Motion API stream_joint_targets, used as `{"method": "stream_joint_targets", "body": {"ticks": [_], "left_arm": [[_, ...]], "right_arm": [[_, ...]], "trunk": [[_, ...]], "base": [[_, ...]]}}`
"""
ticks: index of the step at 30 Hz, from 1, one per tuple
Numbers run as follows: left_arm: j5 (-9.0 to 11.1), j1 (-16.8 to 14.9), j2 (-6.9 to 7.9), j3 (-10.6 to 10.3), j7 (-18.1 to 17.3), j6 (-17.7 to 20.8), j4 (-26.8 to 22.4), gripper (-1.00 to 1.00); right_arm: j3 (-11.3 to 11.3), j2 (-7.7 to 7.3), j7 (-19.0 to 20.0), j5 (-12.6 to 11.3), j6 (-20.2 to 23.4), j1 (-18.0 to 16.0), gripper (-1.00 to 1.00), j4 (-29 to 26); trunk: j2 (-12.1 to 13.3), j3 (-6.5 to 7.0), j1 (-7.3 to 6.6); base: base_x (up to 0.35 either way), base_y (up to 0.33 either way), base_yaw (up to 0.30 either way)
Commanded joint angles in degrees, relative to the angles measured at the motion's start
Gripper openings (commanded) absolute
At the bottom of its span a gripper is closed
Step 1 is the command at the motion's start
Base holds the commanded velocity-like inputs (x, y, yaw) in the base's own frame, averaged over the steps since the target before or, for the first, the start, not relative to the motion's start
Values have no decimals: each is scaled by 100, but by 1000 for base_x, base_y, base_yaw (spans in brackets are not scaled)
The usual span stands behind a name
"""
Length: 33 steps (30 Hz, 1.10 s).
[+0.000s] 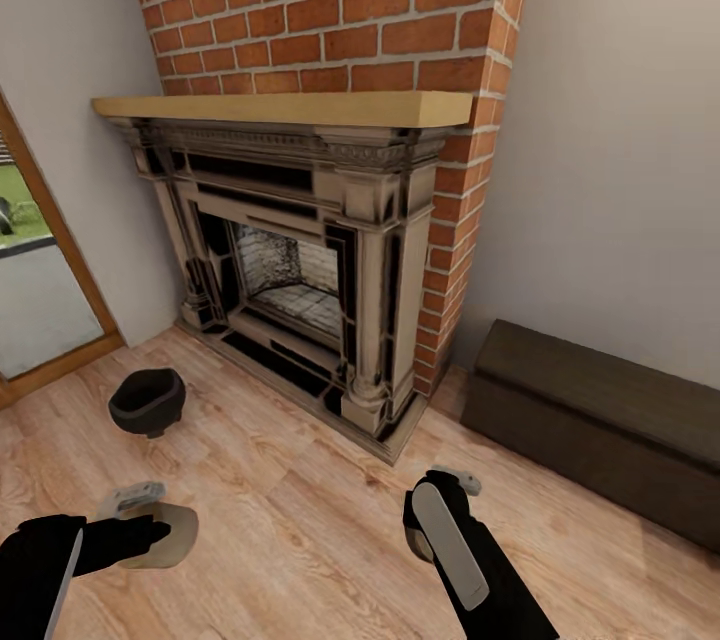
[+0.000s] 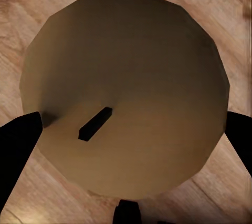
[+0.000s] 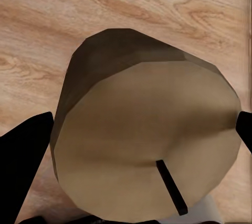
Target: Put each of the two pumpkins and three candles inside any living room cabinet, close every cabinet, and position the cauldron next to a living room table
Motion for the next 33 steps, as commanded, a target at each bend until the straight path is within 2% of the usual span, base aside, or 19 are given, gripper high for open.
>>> {"method": "stream_joint_targets", "body": {"ticks": [1,33], "left_arm": [[11,0,0,0,0,2,0,-100],[11,0,-16,-18,0,-8,-27,-100]], "right_arm": [[3,0,1,4,2,0,-100,0],[-13,0,-11,4,2,0,-100,4]], "trunk": [[42,22,-23],[1325,677,-726]], "base": [[0,0,-268],[0,0,-273]]}}
